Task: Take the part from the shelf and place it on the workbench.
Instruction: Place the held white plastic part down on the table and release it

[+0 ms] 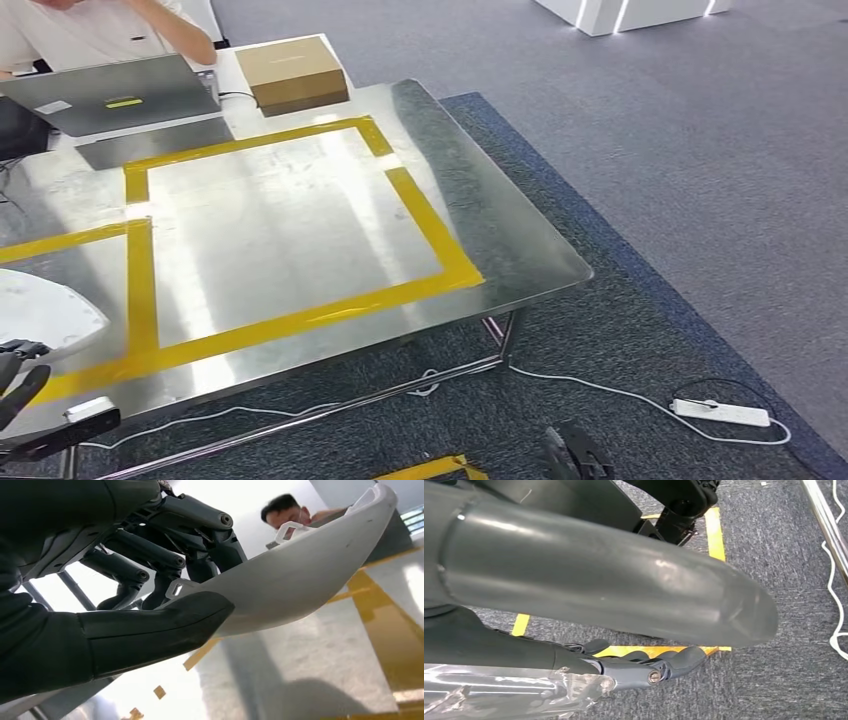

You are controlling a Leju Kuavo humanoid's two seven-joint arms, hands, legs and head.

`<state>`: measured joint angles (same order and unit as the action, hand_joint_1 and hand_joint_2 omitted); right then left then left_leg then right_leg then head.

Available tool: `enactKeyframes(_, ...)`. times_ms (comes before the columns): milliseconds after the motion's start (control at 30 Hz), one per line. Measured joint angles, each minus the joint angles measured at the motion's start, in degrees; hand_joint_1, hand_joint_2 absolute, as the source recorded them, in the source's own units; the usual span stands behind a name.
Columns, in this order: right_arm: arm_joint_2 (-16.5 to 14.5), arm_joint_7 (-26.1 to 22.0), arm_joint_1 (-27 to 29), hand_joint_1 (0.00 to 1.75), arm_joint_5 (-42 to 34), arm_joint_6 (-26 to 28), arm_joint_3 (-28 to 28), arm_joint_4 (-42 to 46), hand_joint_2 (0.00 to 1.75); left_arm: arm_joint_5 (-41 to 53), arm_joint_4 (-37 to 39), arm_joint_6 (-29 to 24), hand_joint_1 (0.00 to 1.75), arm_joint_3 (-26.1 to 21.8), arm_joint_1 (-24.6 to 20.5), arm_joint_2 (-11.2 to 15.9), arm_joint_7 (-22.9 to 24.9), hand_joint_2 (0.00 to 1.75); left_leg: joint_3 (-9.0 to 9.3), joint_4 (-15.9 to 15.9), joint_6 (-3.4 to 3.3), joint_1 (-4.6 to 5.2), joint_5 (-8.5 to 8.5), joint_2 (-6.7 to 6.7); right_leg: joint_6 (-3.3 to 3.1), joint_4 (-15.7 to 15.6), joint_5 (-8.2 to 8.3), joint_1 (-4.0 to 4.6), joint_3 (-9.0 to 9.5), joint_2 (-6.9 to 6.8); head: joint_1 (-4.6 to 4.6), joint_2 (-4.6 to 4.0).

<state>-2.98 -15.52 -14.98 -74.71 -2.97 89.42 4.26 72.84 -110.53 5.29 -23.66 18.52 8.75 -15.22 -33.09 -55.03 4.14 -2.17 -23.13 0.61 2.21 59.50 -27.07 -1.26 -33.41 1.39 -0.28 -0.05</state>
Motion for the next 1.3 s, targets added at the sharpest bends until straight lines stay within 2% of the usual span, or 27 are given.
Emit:
enactKeyframes(367, 0.0, 0.4, 0.0, 0.00, 0.0, -0.1, 0.0, 0.1, 0.00, 2.2, 3.3, 2.1, 1.59, 1.3, 0.5, 0.4, 1.7, 1.75, -0.11, -0.1, -0.67, 0.31, -0.04, 0.01, 0.55, -1.3, 0.54, -0.27, 0.66, -0.07, 0.01, 0.00)
enactKeyframes(600, 0.0, 0.4, -0.1, 0.00, 0.0, -0.1, 0.0, 0.1, 0.00, 2.9, 4.5, 2.3, 1.59, 1.8, 0.6, 0.4, 2.2, 1.75, -0.14, -0.1, -0.89, 0.54, -0.08, 0.01, 0.64, -1.3, 0.59, -0.48, 0.68, -0.09, 0.00, 0.00)
enactKeyframes(1300, 0.0, 0.4, -0.2, 0.00, 0.0, -0.1, 0.0, 0.1, 0.00, 3.4, 5.1, 2.3, 1.59, 2.6, 0.5, 0.3, 2.3, 1.75, -0.15, -0.1, -0.98, 0.60, -0.10, 0.01, 0.66, -1.4, 0.60, -0.54, 0.68, -0.10, 0.00, 0.00)
